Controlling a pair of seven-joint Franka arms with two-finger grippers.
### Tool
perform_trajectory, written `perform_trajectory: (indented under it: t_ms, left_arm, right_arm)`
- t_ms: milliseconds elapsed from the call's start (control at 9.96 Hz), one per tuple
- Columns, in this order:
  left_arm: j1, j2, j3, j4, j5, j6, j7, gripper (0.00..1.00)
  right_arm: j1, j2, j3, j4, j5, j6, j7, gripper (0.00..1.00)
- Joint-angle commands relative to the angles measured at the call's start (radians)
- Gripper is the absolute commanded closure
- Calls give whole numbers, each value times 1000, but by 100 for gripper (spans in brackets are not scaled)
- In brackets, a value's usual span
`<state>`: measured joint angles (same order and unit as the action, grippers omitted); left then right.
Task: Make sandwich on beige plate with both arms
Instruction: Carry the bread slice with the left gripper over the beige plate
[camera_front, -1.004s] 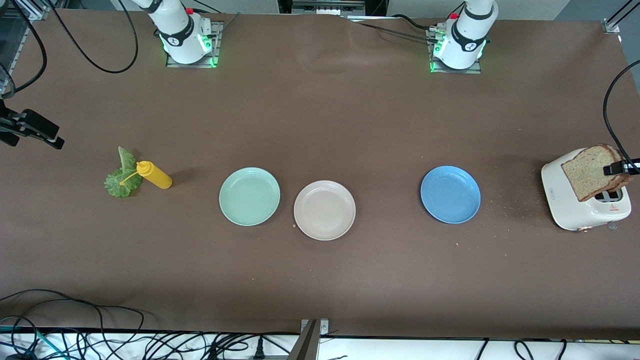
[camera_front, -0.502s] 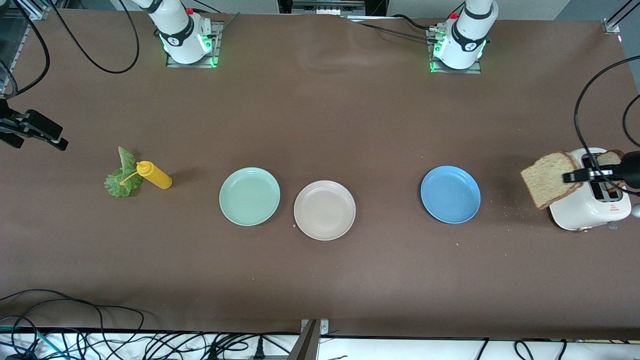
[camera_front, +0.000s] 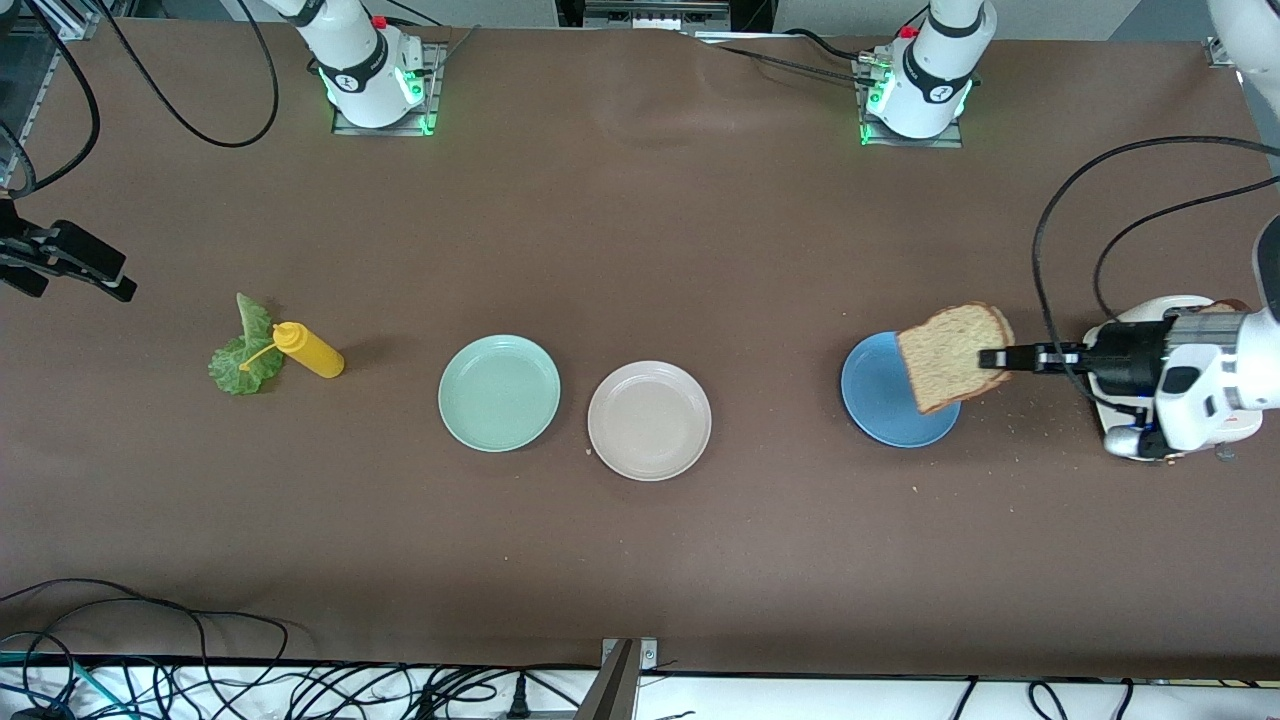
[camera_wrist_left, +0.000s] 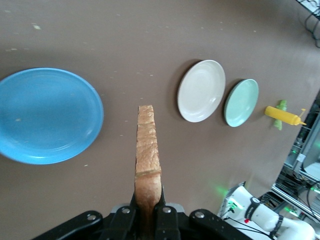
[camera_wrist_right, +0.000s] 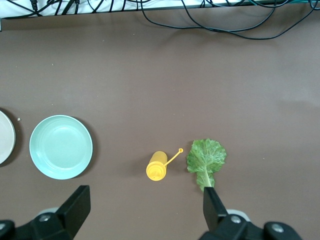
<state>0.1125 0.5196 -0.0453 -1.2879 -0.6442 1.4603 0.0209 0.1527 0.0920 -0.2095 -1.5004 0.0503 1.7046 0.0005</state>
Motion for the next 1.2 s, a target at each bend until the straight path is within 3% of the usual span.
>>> perform_trajectory:
  t_ms: [0,201,502,703,1104]
  left_arm:
    - [-60,10,1,-40,-127,95,-9,100]
    - [-105,74,1,-40,-260,149,-9,100]
    - [-192,187,1,-33,-355,265,-9,100]
    - [-246,290,1,-34,-553,331,1,100]
    - [-344,367,1,-33,-747,415,54,100]
  right_arm:
    - [-4,15,1,8,17,3,-7,0]
    - [-4,15,1,8,13,3,-7,0]
    - [-2,28,1,8,17,3,-5,0]
    - [-1,34,4,9,13,4,-4,0]
    - [-1,34,4,3,5,-2,-5,0]
